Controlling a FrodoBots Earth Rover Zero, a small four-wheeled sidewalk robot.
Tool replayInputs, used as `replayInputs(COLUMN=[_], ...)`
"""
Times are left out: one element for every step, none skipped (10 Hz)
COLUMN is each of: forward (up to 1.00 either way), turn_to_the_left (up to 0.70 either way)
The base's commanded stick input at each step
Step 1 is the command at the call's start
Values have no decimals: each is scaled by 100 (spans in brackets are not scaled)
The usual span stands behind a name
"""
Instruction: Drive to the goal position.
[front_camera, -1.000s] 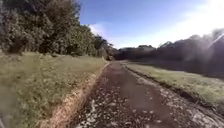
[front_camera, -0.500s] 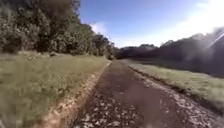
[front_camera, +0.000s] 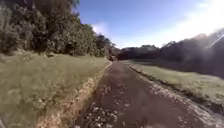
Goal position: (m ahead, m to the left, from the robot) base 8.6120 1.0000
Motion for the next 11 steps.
replayInputs(forward=[85,85,62,24,0,0,0,0,0,0,0], turn_to_the_left=[0,0,0,0,0,0,0,0,0,0,0])
